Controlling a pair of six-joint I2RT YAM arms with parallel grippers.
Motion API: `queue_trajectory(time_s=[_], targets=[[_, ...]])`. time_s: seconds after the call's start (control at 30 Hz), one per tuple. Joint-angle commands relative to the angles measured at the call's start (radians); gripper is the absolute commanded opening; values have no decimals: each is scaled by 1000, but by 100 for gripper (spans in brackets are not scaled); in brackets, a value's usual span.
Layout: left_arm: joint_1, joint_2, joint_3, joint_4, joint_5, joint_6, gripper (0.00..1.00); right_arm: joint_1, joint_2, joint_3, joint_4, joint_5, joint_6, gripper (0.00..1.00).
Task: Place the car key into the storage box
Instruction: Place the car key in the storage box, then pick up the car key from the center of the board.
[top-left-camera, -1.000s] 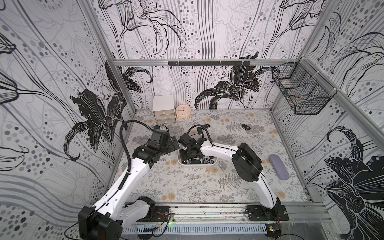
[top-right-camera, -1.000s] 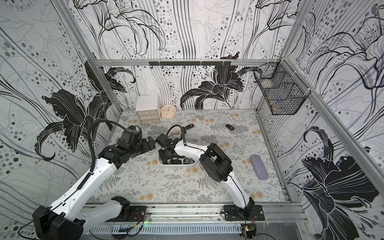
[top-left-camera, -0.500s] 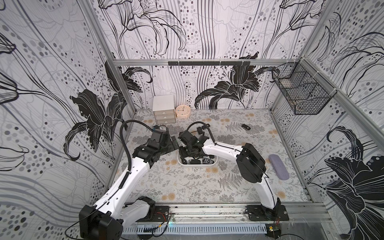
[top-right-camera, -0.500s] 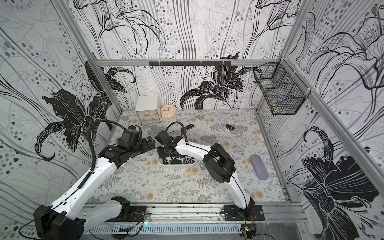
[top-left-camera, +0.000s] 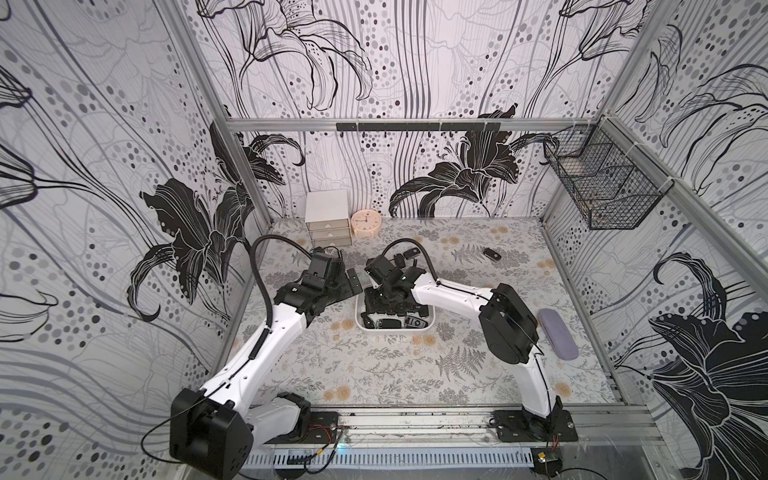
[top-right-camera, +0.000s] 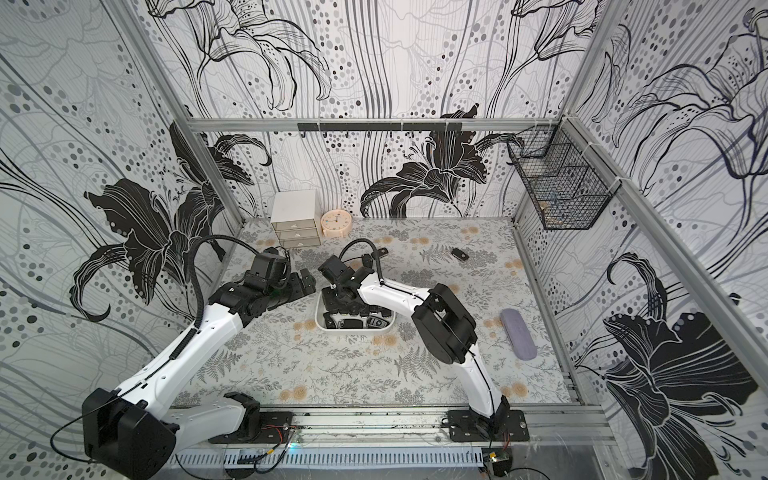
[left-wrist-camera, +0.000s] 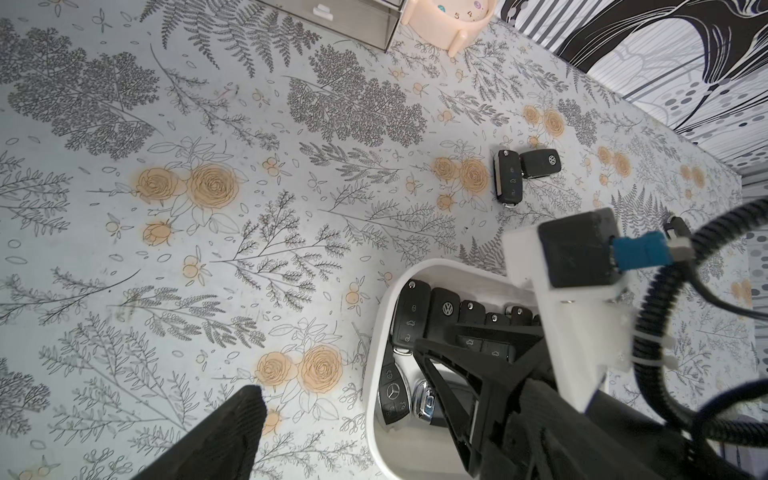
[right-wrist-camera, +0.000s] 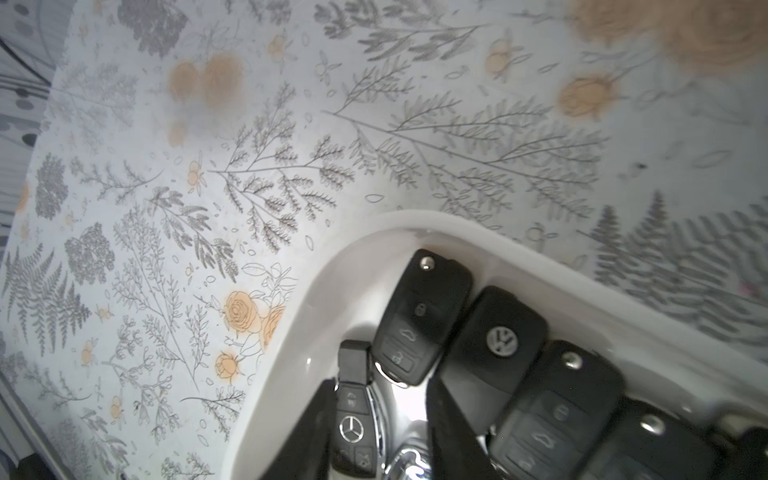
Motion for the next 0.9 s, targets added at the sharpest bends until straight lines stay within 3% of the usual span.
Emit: queue_trajectory(time_s=[0.0,0.33,0.87], targets=[[7,40,44,72,27,19,99,-34,-113,-47,9,46,-13,57],[6,241,151,136,85,24,99,-137,-273,-183,18,120,-20,99],[-86,653,481,61,18,2,91,-229,-496,-368,10,201,-12,100]])
